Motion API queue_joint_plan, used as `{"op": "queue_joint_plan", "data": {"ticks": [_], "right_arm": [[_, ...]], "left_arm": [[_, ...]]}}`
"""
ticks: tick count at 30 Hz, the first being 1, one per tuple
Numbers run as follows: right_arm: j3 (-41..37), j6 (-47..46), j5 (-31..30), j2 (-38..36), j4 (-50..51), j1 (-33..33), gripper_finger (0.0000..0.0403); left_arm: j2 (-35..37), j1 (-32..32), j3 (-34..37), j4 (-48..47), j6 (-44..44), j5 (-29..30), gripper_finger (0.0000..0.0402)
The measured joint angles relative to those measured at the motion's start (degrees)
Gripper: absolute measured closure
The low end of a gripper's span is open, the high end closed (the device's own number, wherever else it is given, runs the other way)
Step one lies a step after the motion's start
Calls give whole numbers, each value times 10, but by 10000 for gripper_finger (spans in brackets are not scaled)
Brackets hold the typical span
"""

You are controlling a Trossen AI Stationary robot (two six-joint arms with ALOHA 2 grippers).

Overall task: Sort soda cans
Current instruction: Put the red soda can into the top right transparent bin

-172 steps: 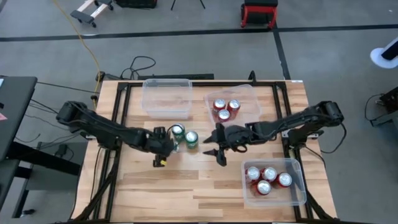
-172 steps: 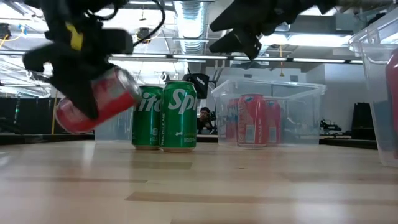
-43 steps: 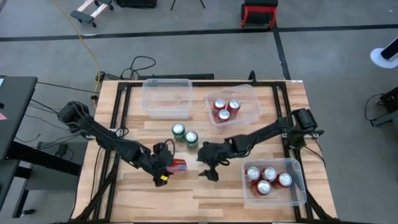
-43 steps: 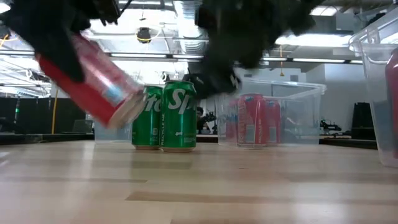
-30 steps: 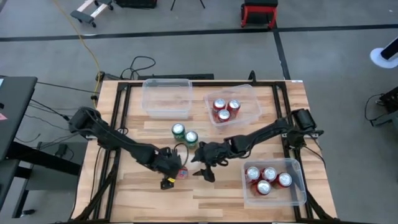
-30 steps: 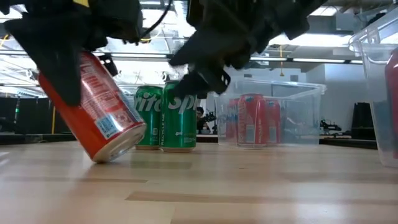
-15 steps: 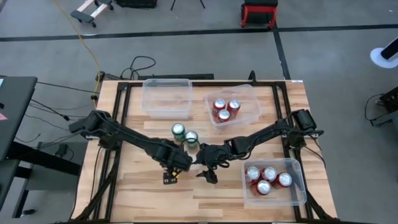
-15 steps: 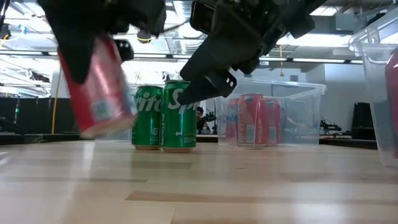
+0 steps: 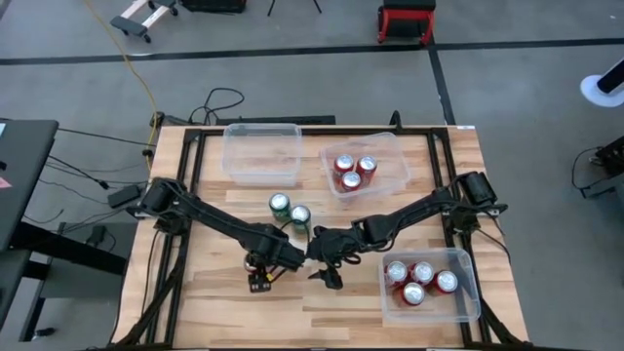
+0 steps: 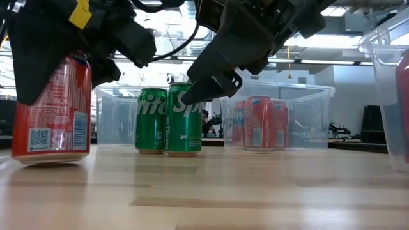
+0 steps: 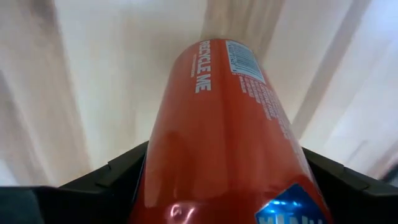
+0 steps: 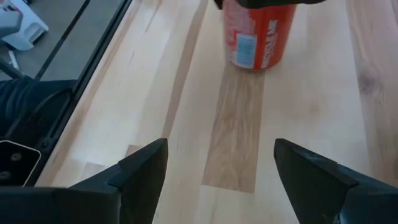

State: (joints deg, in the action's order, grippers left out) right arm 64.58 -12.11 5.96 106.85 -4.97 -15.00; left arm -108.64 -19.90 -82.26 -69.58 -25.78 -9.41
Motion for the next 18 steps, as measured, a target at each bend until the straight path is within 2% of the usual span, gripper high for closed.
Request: {"op": "queue_joint_plan", "data": {"ticks": [10, 18], "right_arm": [[0, 4, 0, 0, -2, 0, 91], [0, 7, 0, 0, 2, -1, 91]], "left_arm": [[-2, 4, 1, 46, 5, -10, 38], [1, 10, -12, 20, -7, -4, 35]]}}
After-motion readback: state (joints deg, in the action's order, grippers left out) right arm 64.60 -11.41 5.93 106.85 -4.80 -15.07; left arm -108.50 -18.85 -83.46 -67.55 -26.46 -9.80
